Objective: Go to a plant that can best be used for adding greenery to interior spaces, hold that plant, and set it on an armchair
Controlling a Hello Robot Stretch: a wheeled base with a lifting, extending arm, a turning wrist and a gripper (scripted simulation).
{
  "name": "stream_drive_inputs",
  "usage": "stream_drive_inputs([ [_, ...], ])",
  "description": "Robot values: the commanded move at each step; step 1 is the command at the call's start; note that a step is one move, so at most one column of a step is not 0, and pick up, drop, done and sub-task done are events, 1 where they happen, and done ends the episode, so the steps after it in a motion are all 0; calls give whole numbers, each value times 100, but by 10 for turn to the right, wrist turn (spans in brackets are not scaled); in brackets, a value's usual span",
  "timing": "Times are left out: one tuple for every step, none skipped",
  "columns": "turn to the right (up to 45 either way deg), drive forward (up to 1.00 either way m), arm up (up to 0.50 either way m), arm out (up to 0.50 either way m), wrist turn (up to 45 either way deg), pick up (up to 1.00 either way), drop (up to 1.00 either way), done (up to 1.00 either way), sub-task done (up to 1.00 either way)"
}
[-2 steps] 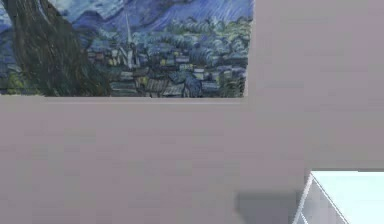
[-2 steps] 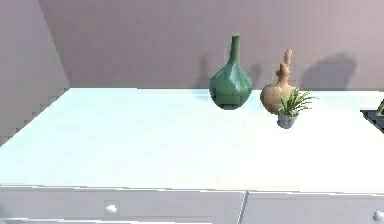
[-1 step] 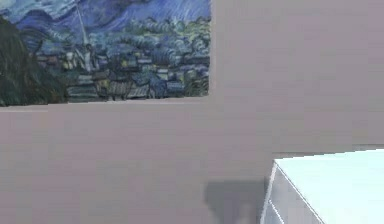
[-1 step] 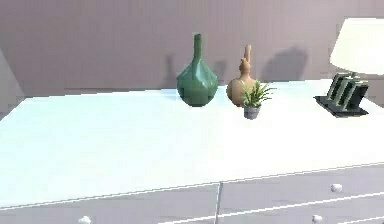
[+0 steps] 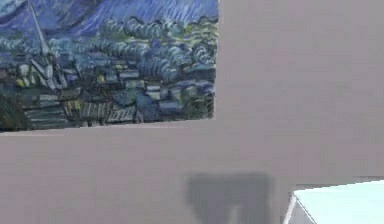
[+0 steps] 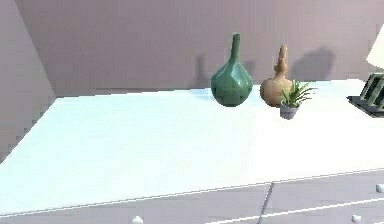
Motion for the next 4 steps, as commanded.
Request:
stream_drive_inputs([
  [240,0,0,0,0,0,0,0,0],
  [0,0,50,0,0,0,0,0,0],
  [0,0,38,0,0,0,0,0,0],
  [0,0,0,50,0,0,0,0,0],
])
